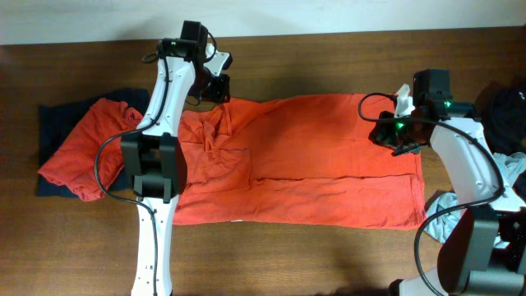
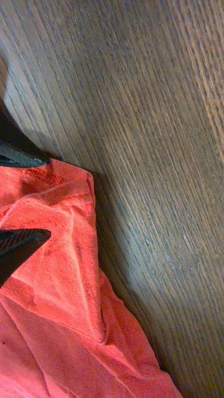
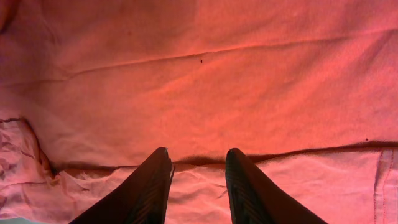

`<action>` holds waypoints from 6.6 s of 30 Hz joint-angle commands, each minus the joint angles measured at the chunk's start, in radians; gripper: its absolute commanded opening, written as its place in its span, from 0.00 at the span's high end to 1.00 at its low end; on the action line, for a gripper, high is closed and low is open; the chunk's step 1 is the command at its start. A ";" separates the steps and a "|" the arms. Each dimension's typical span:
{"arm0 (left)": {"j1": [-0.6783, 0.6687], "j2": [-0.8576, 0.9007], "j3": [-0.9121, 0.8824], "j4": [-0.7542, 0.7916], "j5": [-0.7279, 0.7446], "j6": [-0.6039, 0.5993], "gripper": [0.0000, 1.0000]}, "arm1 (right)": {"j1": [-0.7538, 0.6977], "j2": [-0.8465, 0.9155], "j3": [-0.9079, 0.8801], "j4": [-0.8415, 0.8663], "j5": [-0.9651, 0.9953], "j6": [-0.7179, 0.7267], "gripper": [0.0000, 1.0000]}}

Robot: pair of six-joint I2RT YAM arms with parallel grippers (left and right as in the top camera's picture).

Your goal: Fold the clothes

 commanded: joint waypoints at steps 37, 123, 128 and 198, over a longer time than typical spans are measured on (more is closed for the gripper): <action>-0.024 -0.047 0.132 -0.149 0.112 0.001 0.99 | 0.003 0.006 0.016 -0.031 -0.002 0.007 0.67; -0.192 -0.660 -0.959 0.323 -0.246 -0.420 0.33 | 0.004 0.006 0.016 -0.047 -0.002 0.007 0.67; -0.211 -0.598 -0.959 0.340 -0.353 -0.420 0.37 | 0.004 0.006 0.016 -0.047 -0.002 0.007 0.67; -0.296 -0.509 -0.715 -0.195 -0.641 -0.373 0.87 | 0.003 0.006 0.016 -0.035 -0.002 0.007 0.66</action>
